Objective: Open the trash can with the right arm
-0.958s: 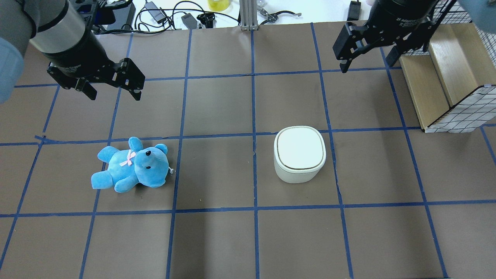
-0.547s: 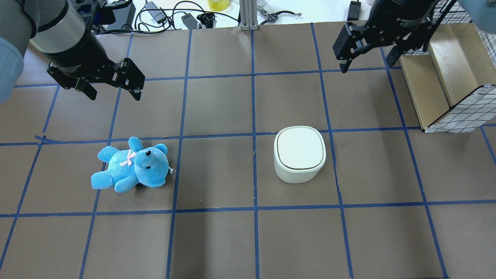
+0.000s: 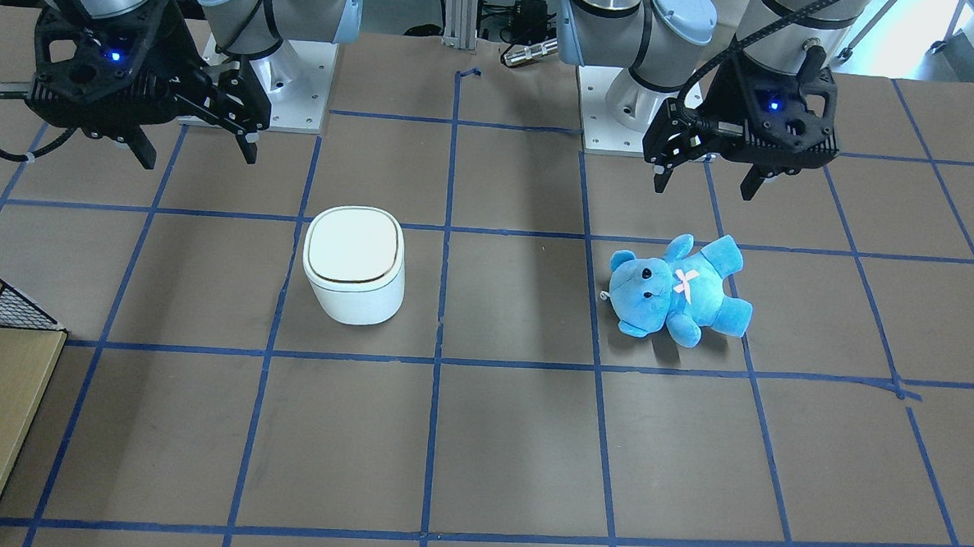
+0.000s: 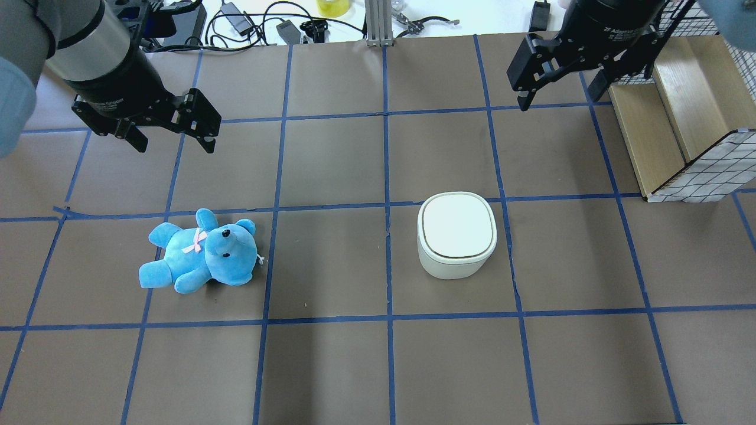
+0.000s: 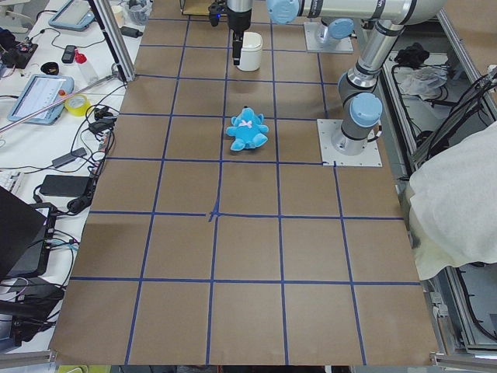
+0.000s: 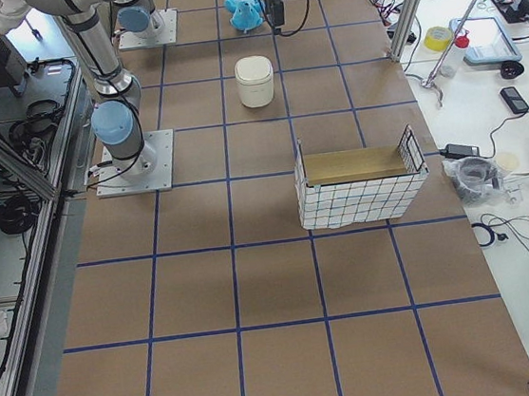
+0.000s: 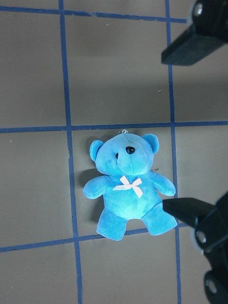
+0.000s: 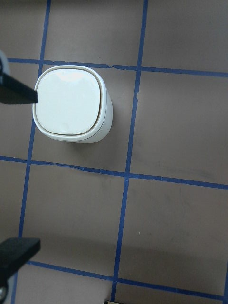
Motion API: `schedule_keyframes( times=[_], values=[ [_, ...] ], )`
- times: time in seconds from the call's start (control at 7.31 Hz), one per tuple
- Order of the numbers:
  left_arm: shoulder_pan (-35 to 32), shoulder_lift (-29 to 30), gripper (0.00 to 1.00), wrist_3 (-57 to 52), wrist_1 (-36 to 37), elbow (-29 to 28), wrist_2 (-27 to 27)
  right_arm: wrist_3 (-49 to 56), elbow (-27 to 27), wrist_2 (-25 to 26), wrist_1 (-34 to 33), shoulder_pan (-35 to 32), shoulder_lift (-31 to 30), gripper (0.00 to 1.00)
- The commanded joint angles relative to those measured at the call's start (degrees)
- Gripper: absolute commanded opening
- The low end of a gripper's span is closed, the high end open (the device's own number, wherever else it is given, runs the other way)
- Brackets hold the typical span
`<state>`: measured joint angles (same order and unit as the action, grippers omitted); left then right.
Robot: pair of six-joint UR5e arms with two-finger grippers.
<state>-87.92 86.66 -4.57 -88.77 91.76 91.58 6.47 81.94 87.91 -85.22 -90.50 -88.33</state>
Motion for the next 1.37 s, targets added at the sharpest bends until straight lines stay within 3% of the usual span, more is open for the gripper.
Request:
schedule_keyframes(
  times=[0.0, 0.41, 0.82, 1.23],
  values=[
    [0.0, 0.0, 1.00, 0.0, 0.0, 0.0, 0.0, 0.0, 0.0, 0.0, 0.0, 0.0, 0.0, 1.00],
    [-0.1, 0.0, 1.00, 0.0, 0.0, 0.0, 0.0, -1.0, 0.0, -0.2, 0.0, -0.1, 0.0, 1.00],
    [0.0, 0.0, 1.00, 0.0, 0.0, 0.0, 0.0, -8.9, 0.8, -1.3, 0.0, -0.9, -0.4, 0.99],
    [0.0, 0.0, 1.00, 0.0, 0.0, 0.0, 0.0, -24.1, 4.7, -0.6, -9.8, -11.2, 0.5, 0.98]
  ],
)
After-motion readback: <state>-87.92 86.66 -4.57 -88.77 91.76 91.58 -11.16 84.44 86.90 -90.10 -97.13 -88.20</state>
